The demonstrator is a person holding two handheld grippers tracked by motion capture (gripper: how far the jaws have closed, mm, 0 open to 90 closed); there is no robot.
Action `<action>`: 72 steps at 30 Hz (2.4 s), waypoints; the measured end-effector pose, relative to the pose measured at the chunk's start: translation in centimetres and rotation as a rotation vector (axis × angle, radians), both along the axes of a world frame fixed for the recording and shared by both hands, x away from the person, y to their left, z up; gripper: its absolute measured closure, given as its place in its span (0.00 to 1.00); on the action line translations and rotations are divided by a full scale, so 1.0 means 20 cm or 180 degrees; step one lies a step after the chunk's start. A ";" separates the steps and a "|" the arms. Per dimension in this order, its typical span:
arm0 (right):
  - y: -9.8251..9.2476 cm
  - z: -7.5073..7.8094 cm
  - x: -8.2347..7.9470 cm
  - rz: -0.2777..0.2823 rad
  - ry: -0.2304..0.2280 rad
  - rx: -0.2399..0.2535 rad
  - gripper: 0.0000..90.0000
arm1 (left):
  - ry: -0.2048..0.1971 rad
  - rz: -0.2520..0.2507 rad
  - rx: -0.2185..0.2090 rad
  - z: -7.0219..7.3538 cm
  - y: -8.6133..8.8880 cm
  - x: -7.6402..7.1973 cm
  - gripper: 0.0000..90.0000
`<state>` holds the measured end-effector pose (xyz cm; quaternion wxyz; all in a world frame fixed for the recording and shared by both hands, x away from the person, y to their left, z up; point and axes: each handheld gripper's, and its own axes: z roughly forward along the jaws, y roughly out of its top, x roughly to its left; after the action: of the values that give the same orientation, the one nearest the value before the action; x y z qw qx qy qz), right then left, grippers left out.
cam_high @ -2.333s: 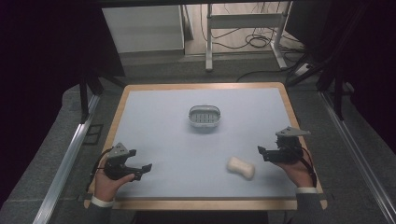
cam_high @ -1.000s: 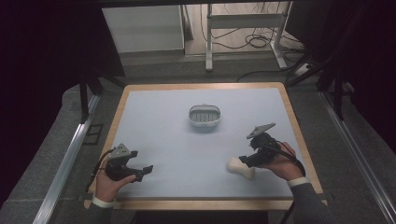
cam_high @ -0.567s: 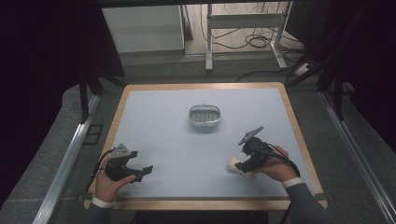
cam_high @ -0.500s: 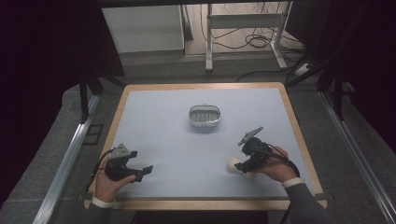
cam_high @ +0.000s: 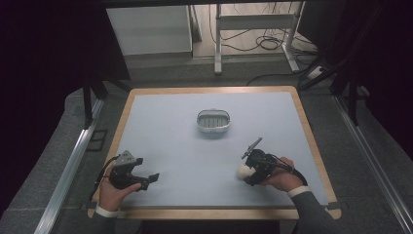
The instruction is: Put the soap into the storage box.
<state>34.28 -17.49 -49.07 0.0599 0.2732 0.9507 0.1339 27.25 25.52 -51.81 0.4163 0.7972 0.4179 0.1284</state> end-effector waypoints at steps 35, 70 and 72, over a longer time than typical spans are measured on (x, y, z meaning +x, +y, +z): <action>-0.01 0.22 0.11 -0.0064 -0.0263 -0.0101 0.55 | -0.0021 0.0033 -0.0023 0.00 0.02 0.00 0.08; 0.05 0.35 0.29 -0.0030 -0.0489 -0.0011 0.55 | -0.0017 0.0038 -0.0008 0.00 0.03 -0.01 0.08; 0.06 0.35 0.30 -0.0030 -0.0490 -0.0005 0.55 | -0.0013 0.0039 -0.0006 0.00 0.03 -0.01 0.08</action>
<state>40.33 -16.35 -42.00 0.1336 0.2666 0.9421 0.1536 27.10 26.20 -51.73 0.4171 0.7940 0.4220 0.1321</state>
